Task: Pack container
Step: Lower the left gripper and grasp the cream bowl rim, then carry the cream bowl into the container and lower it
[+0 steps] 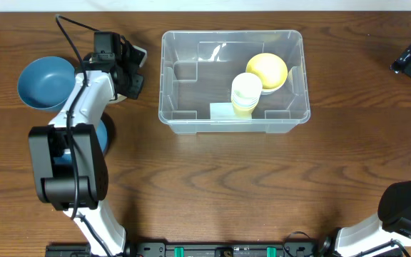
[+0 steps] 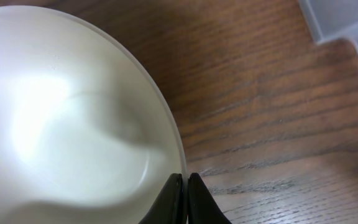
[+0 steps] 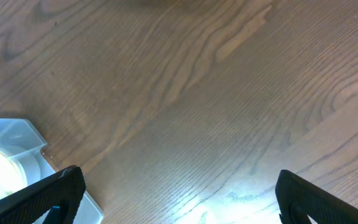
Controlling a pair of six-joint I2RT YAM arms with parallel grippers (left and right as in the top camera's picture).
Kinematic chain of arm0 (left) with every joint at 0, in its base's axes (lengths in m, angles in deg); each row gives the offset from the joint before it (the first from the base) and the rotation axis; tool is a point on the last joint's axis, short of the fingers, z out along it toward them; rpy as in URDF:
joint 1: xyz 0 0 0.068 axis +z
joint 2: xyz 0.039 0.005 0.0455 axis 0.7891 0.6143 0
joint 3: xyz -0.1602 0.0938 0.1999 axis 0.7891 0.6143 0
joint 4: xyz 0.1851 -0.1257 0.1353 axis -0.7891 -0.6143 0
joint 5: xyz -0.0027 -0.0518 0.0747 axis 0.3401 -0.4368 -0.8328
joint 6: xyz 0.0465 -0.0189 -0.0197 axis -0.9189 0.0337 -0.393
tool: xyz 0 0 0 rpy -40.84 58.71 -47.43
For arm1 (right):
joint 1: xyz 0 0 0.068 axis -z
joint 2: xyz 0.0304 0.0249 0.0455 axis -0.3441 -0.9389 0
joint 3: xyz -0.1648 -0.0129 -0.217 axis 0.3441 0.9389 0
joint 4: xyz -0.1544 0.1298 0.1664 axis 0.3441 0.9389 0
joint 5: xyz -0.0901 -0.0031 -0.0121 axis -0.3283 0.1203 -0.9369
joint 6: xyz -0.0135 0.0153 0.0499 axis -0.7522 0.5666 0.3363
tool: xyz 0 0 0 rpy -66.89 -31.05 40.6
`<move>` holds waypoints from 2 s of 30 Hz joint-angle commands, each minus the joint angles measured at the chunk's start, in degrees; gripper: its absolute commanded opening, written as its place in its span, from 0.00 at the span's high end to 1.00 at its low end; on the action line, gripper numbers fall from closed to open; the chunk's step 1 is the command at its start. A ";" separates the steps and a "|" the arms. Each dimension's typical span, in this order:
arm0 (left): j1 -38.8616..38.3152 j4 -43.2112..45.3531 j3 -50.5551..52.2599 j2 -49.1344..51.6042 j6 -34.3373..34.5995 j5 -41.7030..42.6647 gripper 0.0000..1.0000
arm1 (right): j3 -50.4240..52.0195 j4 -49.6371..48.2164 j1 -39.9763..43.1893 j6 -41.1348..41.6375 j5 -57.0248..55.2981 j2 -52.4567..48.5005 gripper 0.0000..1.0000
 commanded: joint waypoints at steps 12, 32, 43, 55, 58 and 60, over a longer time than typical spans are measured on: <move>-0.50 -1.86 -3.02 -21.44 4.20 -0.24 0.94 | -0.72 0.02 0.28 -0.24 -0.39 0.04 0.01; -22.01 -2.29 -2.97 -28.04 3.98 -0.26 0.94 | -0.72 0.02 0.28 -0.24 -0.39 0.04 0.01; -29.07 -2.08 -2.97 -19.50 3.96 -0.26 0.94 | -0.72 0.02 0.28 -0.24 -0.39 0.07 0.01; -30.51 -0.98 -2.97 -10.67 3.50 -2.29 0.94 | -0.72 0.02 0.28 -0.24 -0.39 0.07 0.01; -30.51 0.28 -2.97 -8.28 2.82 -3.28 0.94 | -0.72 0.02 0.28 -0.22 -0.39 0.04 0.01; -30.51 1.57 -2.97 -6.91 2.86 -3.28 0.94 | -0.72 0.02 0.28 -0.24 -0.39 0.07 0.01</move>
